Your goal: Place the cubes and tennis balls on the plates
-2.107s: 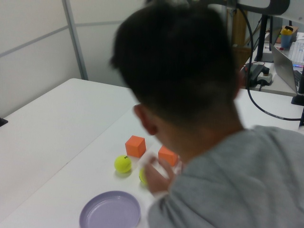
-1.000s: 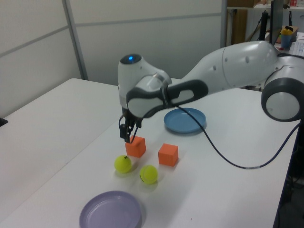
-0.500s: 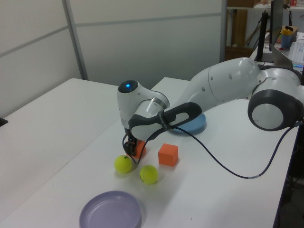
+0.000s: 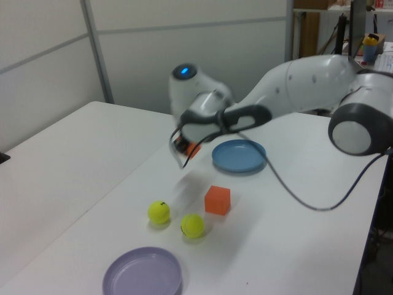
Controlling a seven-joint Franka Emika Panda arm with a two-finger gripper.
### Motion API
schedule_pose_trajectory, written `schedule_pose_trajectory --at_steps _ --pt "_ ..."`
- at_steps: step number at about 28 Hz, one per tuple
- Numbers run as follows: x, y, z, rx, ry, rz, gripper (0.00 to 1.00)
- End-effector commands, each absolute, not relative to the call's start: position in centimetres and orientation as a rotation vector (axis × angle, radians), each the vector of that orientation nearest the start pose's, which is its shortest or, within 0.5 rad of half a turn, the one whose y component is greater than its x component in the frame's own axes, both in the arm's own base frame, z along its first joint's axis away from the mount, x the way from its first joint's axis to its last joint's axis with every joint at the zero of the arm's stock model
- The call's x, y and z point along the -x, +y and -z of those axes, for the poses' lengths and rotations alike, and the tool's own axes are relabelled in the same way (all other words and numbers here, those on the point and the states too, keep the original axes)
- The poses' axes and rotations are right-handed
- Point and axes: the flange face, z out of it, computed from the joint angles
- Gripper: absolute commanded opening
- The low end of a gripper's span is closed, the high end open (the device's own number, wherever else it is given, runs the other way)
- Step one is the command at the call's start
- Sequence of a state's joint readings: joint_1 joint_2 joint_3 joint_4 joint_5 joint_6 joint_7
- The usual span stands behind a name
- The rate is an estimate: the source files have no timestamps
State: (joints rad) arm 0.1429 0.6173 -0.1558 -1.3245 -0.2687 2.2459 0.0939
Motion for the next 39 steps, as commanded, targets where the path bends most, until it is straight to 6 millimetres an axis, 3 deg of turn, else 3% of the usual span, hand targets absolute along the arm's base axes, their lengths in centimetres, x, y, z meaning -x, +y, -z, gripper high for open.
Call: schedule_pose_trajectory --at_steps 1,6,7,8,9,10,11,15,20,22,24,25,28,31,36,39 --pt "-74.6 -6.9 -39.0 3.473 -0.038 0.463 0.0" --pt "-73.8 -11.4 -38.3 3.492 0.014 0.399 0.01" --pt "-73.7 -11.8 -38.0 3.489 0.022 0.387 0.09" --pt "-73.6 -12.3 -38.0 3.488 0.022 0.383 0.26" --pt "-73.6 -12.4 -38.0 3.486 0.017 0.381 0.56" --pt "-73.6 -12.5 -38.0 3.485 0.013 0.382 0.92" --pt "-73.7 -12.3 -38.2 3.484 0.001 0.386 1.0" --pt "-73.8 -12.0 -38.9 3.481 -0.014 0.401 1.0" --pt "-73.0 -11.5 -41.2 3.469 -0.075 0.341 1.0" --pt "-72.1 -10.3 -43.2 3.44 -0.104 0.264 1.0" --pt "-71.4 -8.3 -44.6 3.415 -0.166 0.201 1.0" --pt "-70.7 -6.1 -45.5 3.397 -0.215 0.116 1.0" --pt "-69.3 -2.5 -46.0 3.379 -0.291 -0.044 1.0" --pt "-67.7 2.4 -44.8 3.343 -0.394 -0.264 1.0" --pt "-66.1 7.2 -42.8 3.322 -0.504 -0.455 1.0" --pt "-65.6 9.0 -41.0 3.318 -0.537 -0.504 1.0"
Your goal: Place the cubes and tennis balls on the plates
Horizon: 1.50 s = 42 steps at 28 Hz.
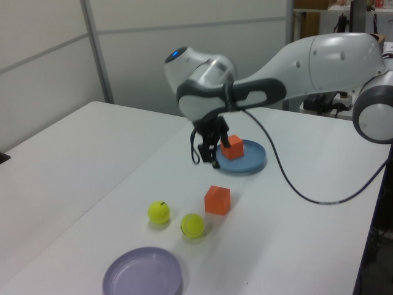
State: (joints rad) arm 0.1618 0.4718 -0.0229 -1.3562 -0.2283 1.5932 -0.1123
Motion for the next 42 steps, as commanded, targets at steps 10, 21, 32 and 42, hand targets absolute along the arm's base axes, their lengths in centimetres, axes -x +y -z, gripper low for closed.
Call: schedule_pose_trajectory --at_steps 10,21,32,42 --pt "-66.4 12.4 -33.7 3.416 -0.538 -0.557 1.0" --pt "-68.0 12.2 -31.9 3.448 -0.467 -0.414 0.0" --pt "-70.3 -4.3 -39.7 3.448 -0.176 -0.224 0.0" --pt "-71.3 -8.8 -37.7 3.516 -0.098 -0.064 1.0"
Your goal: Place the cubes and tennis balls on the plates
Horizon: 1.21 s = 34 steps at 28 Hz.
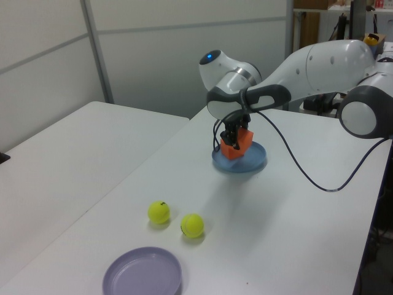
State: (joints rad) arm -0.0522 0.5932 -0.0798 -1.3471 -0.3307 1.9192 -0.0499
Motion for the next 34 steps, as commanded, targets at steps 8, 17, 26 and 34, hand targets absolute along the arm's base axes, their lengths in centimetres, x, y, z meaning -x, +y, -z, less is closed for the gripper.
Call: schedule_pose_trajectory --at_steps 8,17,26,34 --pt "-71.4 -7.2 -40.2 3.475 -0.098 0.008 1.0" --pt "-71.2 5.7 -42.6 3.316 -0.343 0.125 1.0" --pt "-69.5 19.0 -41.8 3.266 -0.555 0.223 1.0" --pt "-69.9 23.5 -36.1 3.323 -0.63 0.338 1.0"
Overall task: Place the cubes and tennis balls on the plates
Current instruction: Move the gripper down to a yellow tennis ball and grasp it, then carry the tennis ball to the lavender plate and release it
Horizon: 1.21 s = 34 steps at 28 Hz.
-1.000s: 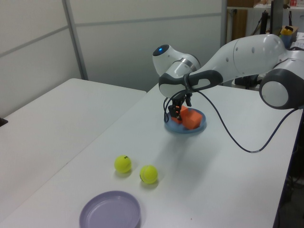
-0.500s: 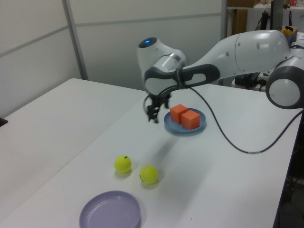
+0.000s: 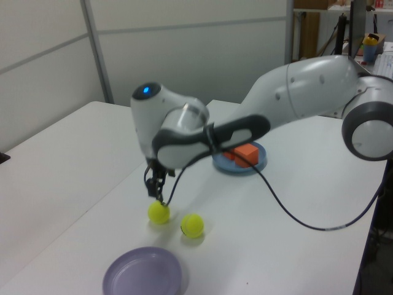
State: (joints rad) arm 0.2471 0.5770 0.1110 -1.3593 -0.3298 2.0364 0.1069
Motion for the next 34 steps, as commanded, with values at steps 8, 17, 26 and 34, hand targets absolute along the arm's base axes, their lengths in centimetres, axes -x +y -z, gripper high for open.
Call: schedule_pose_trajectory --at_steps 8,17,26,34 --pt "-70.2 24.0 -31.0 3.376 -0.689 0.366 0.76" --pt "-70.1 25.7 -33.1 3.35 -0.685 0.431 0.0" --pt "-66.6 32.2 -42.2 3.182 -0.708 0.547 0.0" --pt "-58.6 38.7 -39.9 3.3 -0.718 0.064 0.28"
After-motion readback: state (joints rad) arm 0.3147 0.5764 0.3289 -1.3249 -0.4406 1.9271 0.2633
